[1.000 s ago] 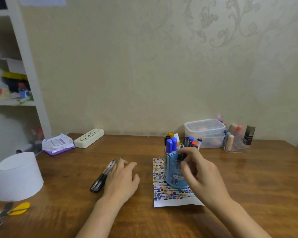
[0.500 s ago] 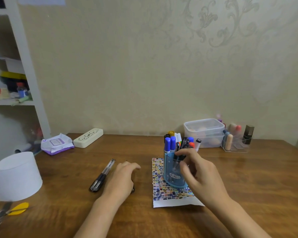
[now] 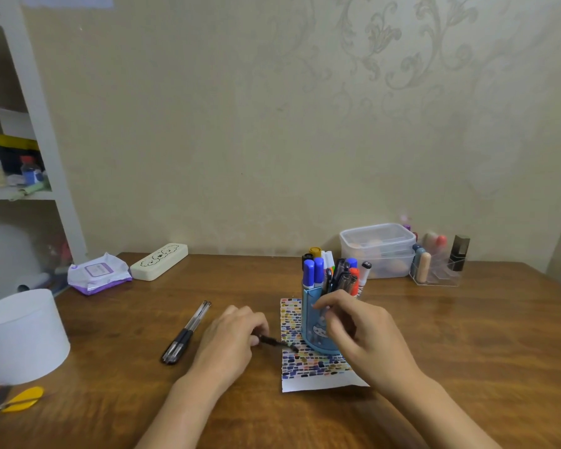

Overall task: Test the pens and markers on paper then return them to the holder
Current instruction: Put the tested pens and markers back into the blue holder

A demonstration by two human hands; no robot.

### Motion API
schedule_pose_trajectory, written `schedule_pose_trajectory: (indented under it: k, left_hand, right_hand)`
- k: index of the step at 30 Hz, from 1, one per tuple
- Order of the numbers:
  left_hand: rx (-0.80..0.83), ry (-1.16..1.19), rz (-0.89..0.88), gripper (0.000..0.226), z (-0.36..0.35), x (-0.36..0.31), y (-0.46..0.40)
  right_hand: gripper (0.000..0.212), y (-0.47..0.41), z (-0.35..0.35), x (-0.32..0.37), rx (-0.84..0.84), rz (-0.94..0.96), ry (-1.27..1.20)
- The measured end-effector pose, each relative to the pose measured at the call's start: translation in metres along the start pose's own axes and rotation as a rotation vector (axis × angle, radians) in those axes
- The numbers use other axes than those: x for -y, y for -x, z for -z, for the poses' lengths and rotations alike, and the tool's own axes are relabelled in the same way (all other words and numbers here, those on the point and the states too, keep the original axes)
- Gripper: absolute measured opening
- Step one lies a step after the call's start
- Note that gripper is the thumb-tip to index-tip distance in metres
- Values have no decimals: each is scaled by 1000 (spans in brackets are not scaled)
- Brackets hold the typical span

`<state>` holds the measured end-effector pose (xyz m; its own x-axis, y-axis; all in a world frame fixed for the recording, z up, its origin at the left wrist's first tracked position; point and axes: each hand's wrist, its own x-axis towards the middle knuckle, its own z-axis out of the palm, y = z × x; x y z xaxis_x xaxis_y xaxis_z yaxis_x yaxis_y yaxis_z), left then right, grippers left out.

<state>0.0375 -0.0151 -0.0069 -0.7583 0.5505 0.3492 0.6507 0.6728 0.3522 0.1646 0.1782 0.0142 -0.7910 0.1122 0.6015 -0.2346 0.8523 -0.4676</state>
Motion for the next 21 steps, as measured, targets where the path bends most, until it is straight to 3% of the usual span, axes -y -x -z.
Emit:
schedule_pose_trajectory:
  k: [4, 8, 12, 17, 21]
  left_hand:
    - [-86, 210, -85, 25, 3, -5, -2]
    - [-119, 415, -179, 29, -1, -16, 0]
    - [-111, 471, -249, 28, -8, -26, 3]
    - [-139, 516, -234, 35, -7, -30, 4]
    - [-54, 330, -205, 50, -8, -31, 5]
  right_hand:
    - [17, 0, 0, 3, 60, 14, -30]
    - [26, -1, -2, 8, 79, -5, -238]
    - [22, -2, -7, 9, 54, -22, -308]
    - [13, -6, 2, 8, -133, -36, -362]
    - [10, -11, 19, 4, -371, -31, -390]
